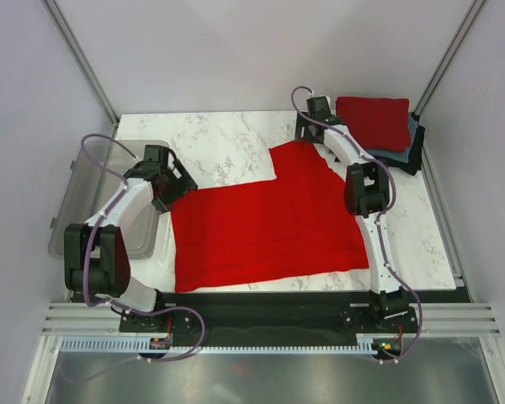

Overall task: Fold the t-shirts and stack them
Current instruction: Fold the tshirt

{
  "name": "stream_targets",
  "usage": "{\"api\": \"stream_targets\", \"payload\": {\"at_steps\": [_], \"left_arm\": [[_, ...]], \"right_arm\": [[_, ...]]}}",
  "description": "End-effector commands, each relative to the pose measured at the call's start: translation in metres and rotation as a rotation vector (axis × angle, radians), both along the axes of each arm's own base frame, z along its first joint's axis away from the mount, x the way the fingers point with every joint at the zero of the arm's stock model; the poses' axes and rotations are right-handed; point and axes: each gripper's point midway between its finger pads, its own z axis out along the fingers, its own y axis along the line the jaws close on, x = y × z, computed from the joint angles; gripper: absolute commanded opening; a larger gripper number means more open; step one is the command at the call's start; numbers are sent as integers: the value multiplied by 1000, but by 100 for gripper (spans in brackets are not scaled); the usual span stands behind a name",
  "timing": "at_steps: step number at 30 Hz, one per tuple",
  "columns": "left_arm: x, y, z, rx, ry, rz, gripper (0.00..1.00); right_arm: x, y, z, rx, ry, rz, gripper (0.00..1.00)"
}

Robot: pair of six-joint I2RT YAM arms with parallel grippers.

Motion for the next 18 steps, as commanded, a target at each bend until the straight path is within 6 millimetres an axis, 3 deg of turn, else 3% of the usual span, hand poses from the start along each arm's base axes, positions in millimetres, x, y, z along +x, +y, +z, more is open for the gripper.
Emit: {"api": "stream_targets", "payload": {"at_steps": [1,5,8,11,12,13,15,17,18], "left_arm": [[-2,14,1,39,-26,15,99],[-5,9,-4,12,-20,7,99],[-8,9,-7,12,-14,7,98],[-9,9,-7,14,-14,5,98],[-9,9,-6,13,-18,5,98],[-9,9,-6,14,-18,2,98],[-7,7,-3,7,-27,-6,98],[-4,4,5,21,-49,-26,96],[-3,3,9,35,-58,-32,96]], "right_arm": [[9,20,-4,35,-39,31,86],[10,33,-13,42,-35,66,77],[5,38,-21,50,-17,69,56],[1,37,-26,42,-3,68,27],[1,36,-27,41,-4,63,11],[1,36,-21,40,-10,62,3],[-1,34,-15,33,-12,55,0],[-2,28,10,21,-41,37,0],[-6,22,33,6,-65,16,0]]}}
